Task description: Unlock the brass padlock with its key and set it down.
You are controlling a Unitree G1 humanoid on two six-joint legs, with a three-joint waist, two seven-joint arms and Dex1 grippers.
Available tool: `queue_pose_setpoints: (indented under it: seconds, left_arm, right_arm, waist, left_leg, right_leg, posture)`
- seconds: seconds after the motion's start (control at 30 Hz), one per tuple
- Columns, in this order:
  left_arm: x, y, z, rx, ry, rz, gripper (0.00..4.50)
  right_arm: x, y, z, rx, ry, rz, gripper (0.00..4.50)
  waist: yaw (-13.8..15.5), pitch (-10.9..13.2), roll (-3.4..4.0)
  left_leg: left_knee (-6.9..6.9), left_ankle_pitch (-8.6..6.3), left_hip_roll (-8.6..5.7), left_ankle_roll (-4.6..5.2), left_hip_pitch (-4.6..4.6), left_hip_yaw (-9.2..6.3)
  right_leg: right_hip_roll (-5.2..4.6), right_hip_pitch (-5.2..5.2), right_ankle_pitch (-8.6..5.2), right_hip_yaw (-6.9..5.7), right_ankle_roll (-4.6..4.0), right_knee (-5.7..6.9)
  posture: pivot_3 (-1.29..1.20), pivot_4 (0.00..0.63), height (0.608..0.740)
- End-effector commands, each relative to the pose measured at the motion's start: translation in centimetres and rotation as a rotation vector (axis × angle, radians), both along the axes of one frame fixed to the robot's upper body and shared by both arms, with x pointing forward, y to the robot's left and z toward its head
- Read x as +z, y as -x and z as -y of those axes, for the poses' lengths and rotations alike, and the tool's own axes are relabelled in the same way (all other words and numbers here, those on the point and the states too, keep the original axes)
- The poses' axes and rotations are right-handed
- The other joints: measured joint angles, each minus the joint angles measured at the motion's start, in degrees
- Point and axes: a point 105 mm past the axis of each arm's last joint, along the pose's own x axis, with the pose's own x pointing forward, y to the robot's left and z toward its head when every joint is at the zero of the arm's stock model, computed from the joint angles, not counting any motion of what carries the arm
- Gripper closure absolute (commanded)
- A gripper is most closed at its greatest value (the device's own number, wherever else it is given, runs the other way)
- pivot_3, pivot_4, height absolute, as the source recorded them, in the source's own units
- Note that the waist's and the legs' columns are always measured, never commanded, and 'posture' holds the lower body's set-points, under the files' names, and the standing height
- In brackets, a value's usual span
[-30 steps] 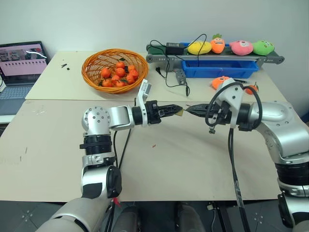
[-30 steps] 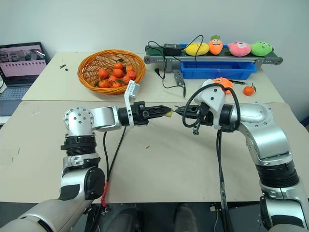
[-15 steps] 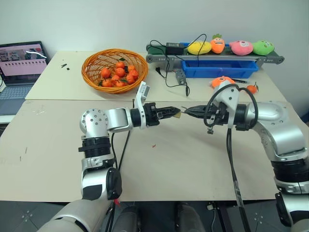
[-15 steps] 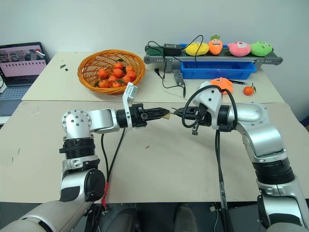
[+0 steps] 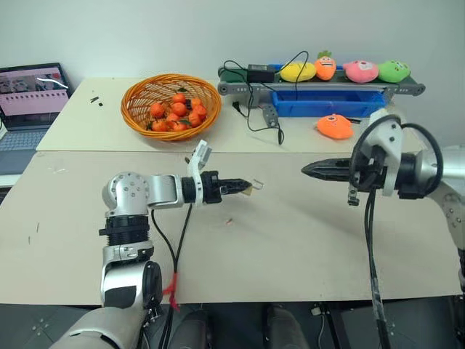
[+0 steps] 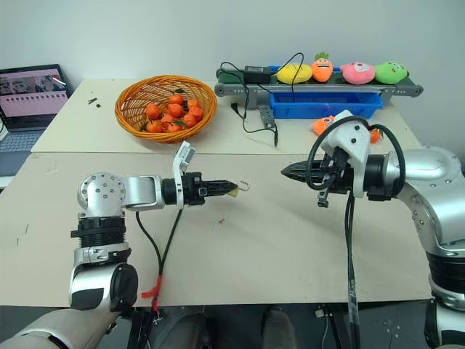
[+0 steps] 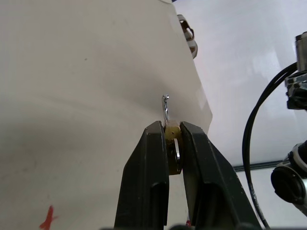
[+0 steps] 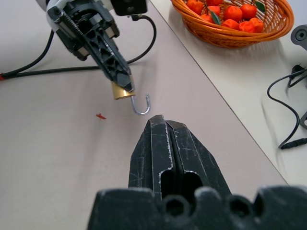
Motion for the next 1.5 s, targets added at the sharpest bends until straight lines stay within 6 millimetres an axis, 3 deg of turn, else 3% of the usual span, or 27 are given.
queue_pose_setpoints:
  seconds: [0.03,0.23,0.47,0.67,0.73,0.87,1.0,1.07,1.23,1.33,1.5]
  left_arm:
    - [-1.8,0.4,0.1,0.003,-0.031,-0.042,4.49]
    - [-4.0,0.5,1.2,0.022,-0.054,-0.110,4.49]
    - [-5.2,0.2,2.0,0.038,-0.067,-0.146,4.49]
    - [-6.3,0.0,1.7,0.061,-0.106,-0.164,4.49]
    - [-6.5,0.0,1.3,0.071,-0.120,-0.162,3.48]
    - [-6.7,-0.2,-0.7,0.098,-0.193,-0.133,2.06]
    - [-6.6,-1.0,-4.3,0.148,-0.348,-0.037,0.64]
    - [-6.1,-1.5,-6.0,0.171,-0.413,0.025,0.04]
    - [-3.9,-2.8,-8.9,0.200,-0.499,0.174,0.04]
    - [-1.2,-3.3,-8.7,0.157,-0.487,0.334,0.04]
    - [5.1,-3.1,-7.4,0.077,-0.424,0.731,0.04]
  right_arm:
    - [0.6,0.3,-0.5,0.003,-0.003,0.058,4.45]
    - [0.5,0.4,-0.5,-0.017,-0.011,0.068,4.45]
    - [0.3,0.5,-0.4,-0.037,-0.013,0.076,4.45]
    - [0.4,0.5,-0.3,-0.044,-0.012,0.088,4.45]
    - [0.4,0.4,-0.3,-0.044,-0.012,0.090,4.50]
    - [0.3,0.2,-0.4,-0.042,-0.012,0.091,4.50]
    - [0.1,0.0,-0.4,-0.037,-0.011,0.089,4.50]
    - [0.0,0.0,-0.5,-0.034,-0.013,0.089,4.50]
    - [0.0,-0.1,-0.5,-0.031,-0.014,0.086,4.50]
    - [-0.1,-0.3,-0.2,-0.037,-0.015,0.082,4.50]
    - [-0.8,-0.2,0.4,-0.048,-0.040,0.033,4.50]
  waist:
    - [0.1,0.0,0.00]
    - [0.7,0.0,0.00]
    - [1.0,0.0,0.00]
    - [1.0,0.0,0.00]
    - [1.0,0.0,0.00]
    - [0.9,0.0,-0.01]
    - [-0.1,-0.1,-0.01]
    - [-0.5,-0.1,-0.01]
    - [-0.7,-0.1,0.00]
    - [-0.6,-0.1,-0.01]
    - [0.5,-0.1,-0.03]
  left_leg:
    - [0.00,0.00,0.00,0.00,0.00,-0.01]
    - [0.02,-0.01,-0.01,0.01,-0.01,-0.01]
    - [0.01,-0.01,-0.01,0.02,0.00,0.00]
    - [0.02,-0.03,-0.01,0.05,0.02,0.00]
    - [0.02,-0.03,-0.01,0.05,0.01,0.00]
    - [0.02,-0.03,0.00,0.05,0.03,0.00]
    - [0.00,-0.08,0.03,0.13,0.21,0.01]
    - [-0.02,-0.13,0.06,0.22,0.35,0.02]
    - [-0.06,-0.17,0.10,0.30,0.62,0.07]
    - [-0.06,-0.13,0.11,0.23,0.60,0.06]
    - [-0.02,-0.01,0.10,0.03,0.14,0.03]
  right_leg:
    - [0.00,0.00,0.00,0.00,0.00,-0.01]
    - [0.00,0.02,0.00,-0.01,0.00,-0.01]
    - [0.00,0.03,0.00,-0.01,0.00,-0.02]
    - [0.00,0.05,0.00,-0.01,0.00,-0.01]
    - [0.00,0.04,0.00,-0.01,0.00,-0.02]
    - [0.00,0.05,0.00,-0.01,0.00,-0.01]
    - [0.00,0.15,0.00,0.01,-0.01,0.06]
    - [0.01,0.20,0.02,0.05,-0.04,0.08]
    - [0.03,0.21,0.02,0.18,-0.21,0.13]
    - [0.05,0.18,0.06,0.17,-0.27,0.14]
    - [0.05,-0.03,0.08,0.03,-0.29,0.13]
  posture:
    - [0.00,0.150,0.740]
    - [0.00,0.150,0.740]
    - [0.00,0.150,0.740]
    - [0.00,0.150,0.740]
    - [0.00,0.150,0.740]
    - [0.00,0.150,0.740]
    - [0.00,0.150,0.740]
    - [0.00,0.150,0.740]
    - [0.00,0.150,0.740]
    - [0.00,0.150,0.740]
    - [0.00,0.150,0.740]
